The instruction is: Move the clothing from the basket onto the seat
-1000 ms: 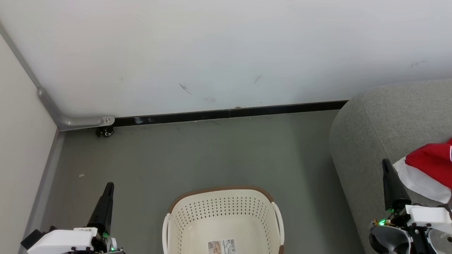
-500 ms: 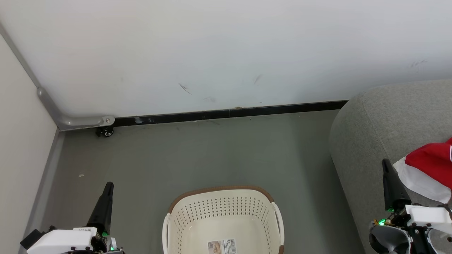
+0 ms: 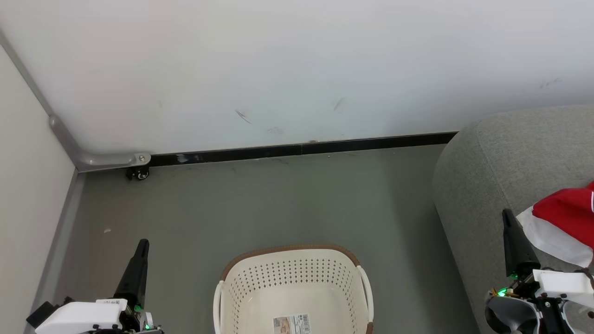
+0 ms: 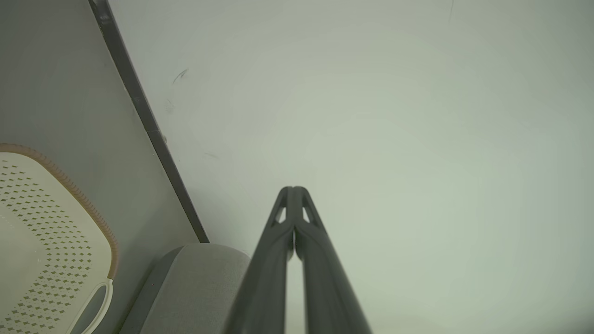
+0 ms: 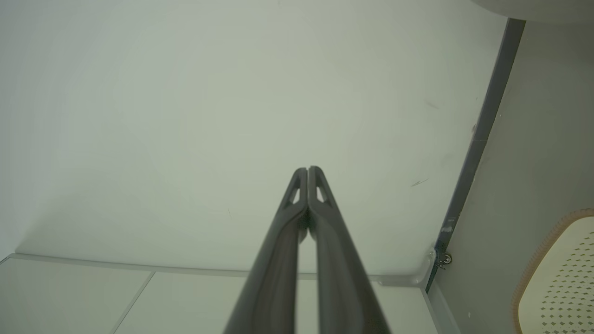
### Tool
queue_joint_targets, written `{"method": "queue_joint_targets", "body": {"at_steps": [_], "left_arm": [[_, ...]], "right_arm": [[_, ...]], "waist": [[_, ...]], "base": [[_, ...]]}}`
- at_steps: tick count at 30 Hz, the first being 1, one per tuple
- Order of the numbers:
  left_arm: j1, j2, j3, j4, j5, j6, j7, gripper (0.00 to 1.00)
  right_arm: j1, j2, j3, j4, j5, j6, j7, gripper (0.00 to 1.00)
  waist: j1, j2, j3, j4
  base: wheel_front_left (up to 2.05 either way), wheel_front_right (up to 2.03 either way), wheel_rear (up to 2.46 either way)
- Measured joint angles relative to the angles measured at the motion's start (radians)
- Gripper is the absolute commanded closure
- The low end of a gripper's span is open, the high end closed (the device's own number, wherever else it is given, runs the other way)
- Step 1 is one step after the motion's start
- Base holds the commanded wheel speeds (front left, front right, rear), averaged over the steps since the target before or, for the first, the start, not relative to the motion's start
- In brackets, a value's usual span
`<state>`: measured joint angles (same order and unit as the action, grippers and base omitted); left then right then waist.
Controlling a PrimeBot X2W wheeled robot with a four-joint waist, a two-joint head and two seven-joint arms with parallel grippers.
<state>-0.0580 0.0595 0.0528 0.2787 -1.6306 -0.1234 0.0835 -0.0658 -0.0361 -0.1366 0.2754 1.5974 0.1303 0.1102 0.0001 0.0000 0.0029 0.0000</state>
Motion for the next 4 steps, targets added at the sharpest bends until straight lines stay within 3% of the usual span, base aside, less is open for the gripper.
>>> {"method": "queue_joint_targets", "body": {"at_steps": [4], "left_arm": [[0.0,0.0,0.0,0.0,0.0,0.0,0.0,1.0]], "right_arm": [[0.0,0.0,0.0,0.0,0.0,0.0,0.0,1.0]], "waist": [[0.0,0.0001,0.0,0.0]], "base": [[0.0,0.0,0.0]]}}
